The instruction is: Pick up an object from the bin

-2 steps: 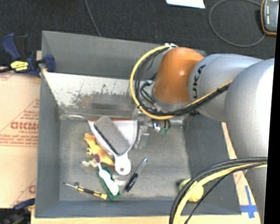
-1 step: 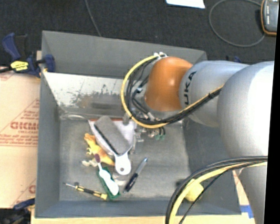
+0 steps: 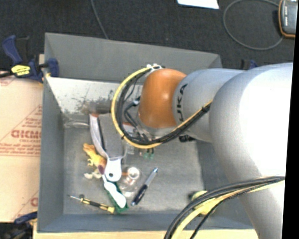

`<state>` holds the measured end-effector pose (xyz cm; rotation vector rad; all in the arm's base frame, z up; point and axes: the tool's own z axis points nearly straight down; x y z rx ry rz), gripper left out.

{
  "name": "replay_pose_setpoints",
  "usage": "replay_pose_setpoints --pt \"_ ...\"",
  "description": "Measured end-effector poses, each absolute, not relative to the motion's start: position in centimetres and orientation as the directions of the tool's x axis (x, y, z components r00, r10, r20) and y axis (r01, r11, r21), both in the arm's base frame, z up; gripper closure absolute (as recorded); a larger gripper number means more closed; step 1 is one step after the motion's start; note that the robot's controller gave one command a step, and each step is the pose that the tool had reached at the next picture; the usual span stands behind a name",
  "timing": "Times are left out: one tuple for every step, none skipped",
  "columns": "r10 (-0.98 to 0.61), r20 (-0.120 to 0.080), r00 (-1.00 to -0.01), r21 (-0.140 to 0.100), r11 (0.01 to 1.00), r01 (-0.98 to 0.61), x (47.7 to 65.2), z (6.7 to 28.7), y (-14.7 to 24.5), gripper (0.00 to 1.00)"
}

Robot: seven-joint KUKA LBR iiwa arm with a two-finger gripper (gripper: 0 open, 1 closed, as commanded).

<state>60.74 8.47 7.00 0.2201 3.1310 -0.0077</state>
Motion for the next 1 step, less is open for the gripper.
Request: replay_pose_setpoints --pt "0.139 -0.003 -0.99 -0.005 0.99 0.139 60.74 7.0 8.47 1.0"
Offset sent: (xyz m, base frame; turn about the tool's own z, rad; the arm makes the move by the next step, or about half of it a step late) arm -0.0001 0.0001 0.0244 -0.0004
